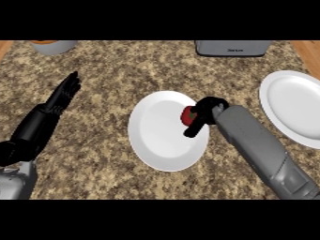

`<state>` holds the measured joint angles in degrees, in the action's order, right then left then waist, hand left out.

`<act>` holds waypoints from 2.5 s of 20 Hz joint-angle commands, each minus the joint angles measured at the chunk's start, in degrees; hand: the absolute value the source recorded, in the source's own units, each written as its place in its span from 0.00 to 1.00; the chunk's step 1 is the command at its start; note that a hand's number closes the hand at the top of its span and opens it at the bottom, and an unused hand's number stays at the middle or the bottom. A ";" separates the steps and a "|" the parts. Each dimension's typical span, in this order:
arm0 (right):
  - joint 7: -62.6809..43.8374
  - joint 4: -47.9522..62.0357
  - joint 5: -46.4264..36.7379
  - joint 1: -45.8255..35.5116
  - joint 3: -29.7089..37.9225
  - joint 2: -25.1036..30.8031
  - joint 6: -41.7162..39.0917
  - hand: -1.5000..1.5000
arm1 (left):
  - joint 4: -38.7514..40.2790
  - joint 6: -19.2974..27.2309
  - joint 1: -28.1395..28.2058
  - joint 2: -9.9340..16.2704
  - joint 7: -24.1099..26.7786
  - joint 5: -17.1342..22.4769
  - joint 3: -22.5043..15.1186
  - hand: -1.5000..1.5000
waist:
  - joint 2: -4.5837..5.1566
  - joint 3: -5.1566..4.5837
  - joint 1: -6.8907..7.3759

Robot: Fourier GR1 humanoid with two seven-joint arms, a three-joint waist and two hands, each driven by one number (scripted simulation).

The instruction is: Pick the tomato from the plate and place it in the plate

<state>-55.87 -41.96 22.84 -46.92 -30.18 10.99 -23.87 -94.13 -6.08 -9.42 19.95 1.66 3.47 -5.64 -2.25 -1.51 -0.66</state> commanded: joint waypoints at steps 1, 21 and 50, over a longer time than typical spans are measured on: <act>-1.69 -1.79 -0.08 4.98 -3.12 -5.38 -1.44 1.00 | 1.35 -0.63 0.01 0.62 1.91 0.19 1.59 0.50 | 2.10 1.46 0.43; -5.76 -50.09 -64.53 14.85 -36.29 16.70 39.05 1.00 | 1.12 1.43 3.05 -0.02 0.81 -0.93 2.79 0.50 | 0.66 1.42 -4.10; 8.50 -67.27 -69.25 39.69 7.45 35.42 46.24 1.00 | 1.54 -0.96 -0.04 -3.78 1.32 -3.49 1.43 0.50 | 2.37 1.57 0.35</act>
<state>-53.65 -115.02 -48.58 -10.13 -27.94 47.47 15.37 -94.42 -7.67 -9.36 17.79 1.36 1.74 -3.29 0.03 0.04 -0.33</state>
